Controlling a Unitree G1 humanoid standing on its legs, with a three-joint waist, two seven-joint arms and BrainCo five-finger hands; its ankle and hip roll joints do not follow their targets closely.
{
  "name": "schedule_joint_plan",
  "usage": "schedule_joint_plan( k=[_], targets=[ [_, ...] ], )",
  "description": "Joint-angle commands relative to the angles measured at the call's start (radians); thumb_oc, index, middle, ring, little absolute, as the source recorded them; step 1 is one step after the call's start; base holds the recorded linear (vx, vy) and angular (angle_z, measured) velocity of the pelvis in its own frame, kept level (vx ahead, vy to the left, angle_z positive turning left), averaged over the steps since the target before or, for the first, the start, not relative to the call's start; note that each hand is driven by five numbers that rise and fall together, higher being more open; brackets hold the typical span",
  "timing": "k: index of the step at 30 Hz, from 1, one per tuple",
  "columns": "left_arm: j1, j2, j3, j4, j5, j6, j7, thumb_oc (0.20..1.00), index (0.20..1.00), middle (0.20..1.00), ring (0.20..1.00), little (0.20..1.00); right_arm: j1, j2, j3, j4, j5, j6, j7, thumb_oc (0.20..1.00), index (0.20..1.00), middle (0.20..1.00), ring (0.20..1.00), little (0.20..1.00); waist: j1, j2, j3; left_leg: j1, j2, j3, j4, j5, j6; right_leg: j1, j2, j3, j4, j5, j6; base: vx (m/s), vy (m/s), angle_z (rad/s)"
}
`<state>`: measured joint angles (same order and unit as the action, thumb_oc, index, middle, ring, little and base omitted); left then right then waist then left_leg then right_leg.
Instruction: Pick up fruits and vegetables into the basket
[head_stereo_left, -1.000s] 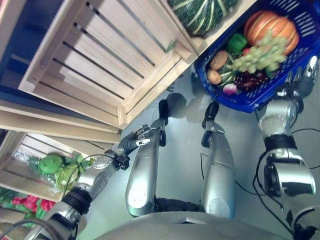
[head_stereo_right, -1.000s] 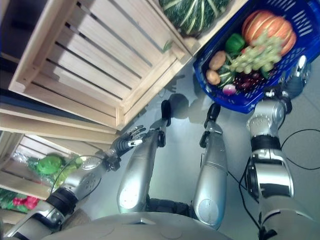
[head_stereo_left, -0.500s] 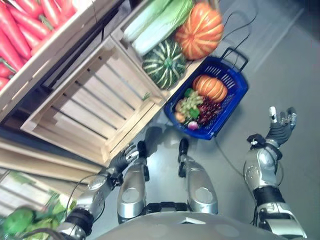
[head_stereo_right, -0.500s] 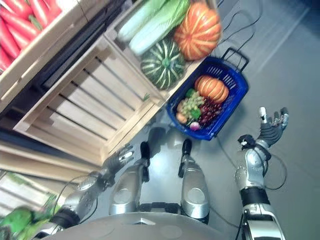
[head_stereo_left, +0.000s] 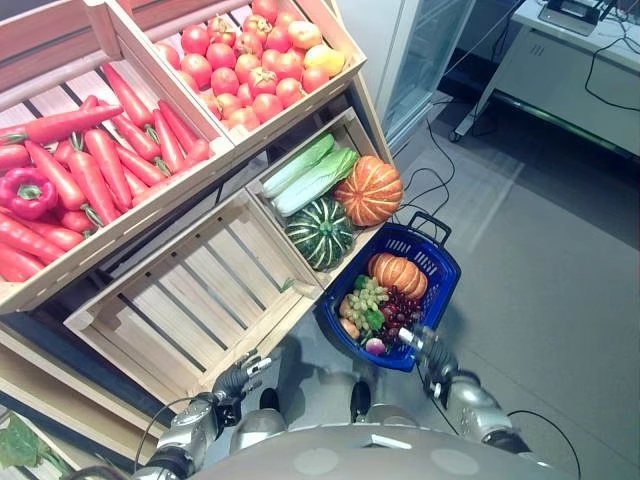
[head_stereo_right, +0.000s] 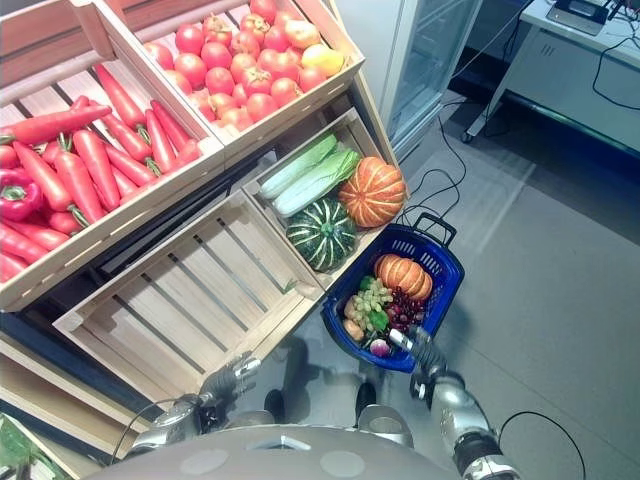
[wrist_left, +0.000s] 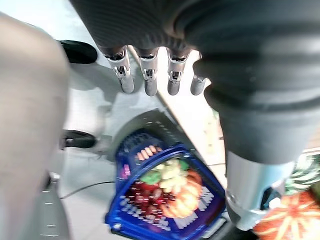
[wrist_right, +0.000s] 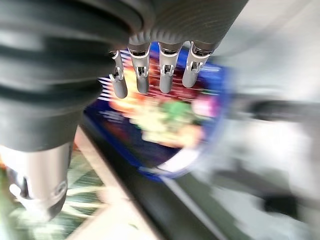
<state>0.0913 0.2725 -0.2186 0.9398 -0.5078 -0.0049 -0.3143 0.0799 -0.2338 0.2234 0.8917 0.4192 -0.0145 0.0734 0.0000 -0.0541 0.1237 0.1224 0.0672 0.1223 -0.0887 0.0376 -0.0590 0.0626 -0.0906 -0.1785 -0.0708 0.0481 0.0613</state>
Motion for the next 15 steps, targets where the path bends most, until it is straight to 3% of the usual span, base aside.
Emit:
schedule_joint_plan(
  k=[1, 5, 8, 15],
  targets=[
    [-0.078, -0.027, -0.006, 0.083, 0.078, -0.019, -0.027, 1.0, 1.0, 1.0, 1.0, 1.0, -0.056, 0.003, 0.049, 0.034, -0.081, -0.004, 0.085, 1.0, 1.0, 1.0, 1.0, 1.0, 0.005, 0.018, 0.025, -0.029, -0.022, 0.004, 0.023, -0.014, 0.021, 0.019, -0.012, -0.036, 0.067, -0.021, 0.041, -0.05, 0.067, -0.05],
    [-0.101, -0.052, -0.023, 0.156, 0.056, 0.034, -0.073, 1.0, 1.0, 1.0, 1.0, 1.0, -0.068, 0.037, 0.042, 0.161, 0.042, 0.081, 0.131, 1.0, 1.0, 1.0, 1.0, 1.0, -0.001, 0.036, 0.015, -0.014, -0.03, 0.007, 0.014, -0.018, 0.024, 0.036, -0.004, -0.038, 0.047, -0.023, 0.035, -0.02, 0.064, -0.01],
    [-0.113, -0.068, -0.02, 0.185, 0.045, 0.041, -0.084, 1.0, 1.0, 1.0, 1.0, 1.0, -0.073, 0.049, 0.043, 0.234, 0.01, 0.125, 0.221, 1.0, 1.0, 1.0, 1.0, 1.0, -0.005, 0.047, 0.011, -0.008, -0.034, 0.011, 0.015, -0.022, 0.027, 0.043, -0.002, -0.037, 0.041, -0.025, 0.031, -0.01, 0.051, -0.02],
    [-0.128, -0.079, -0.039, 0.221, 0.09, 0.059, -0.105, 1.0, 1.0, 1.0, 1.0, 1.0, -0.097, 0.04, 0.063, 0.305, -0.021, 0.122, 0.279, 1.0, 1.0, 1.0, 1.0, 1.0, -0.006, 0.056, 0.004, 0.006, -0.042, 0.007, 0.027, -0.032, 0.032, 0.06, 0.005, -0.035, 0.042, -0.037, 0.021, 0.0, 0.005, 0.0]
  ],
)
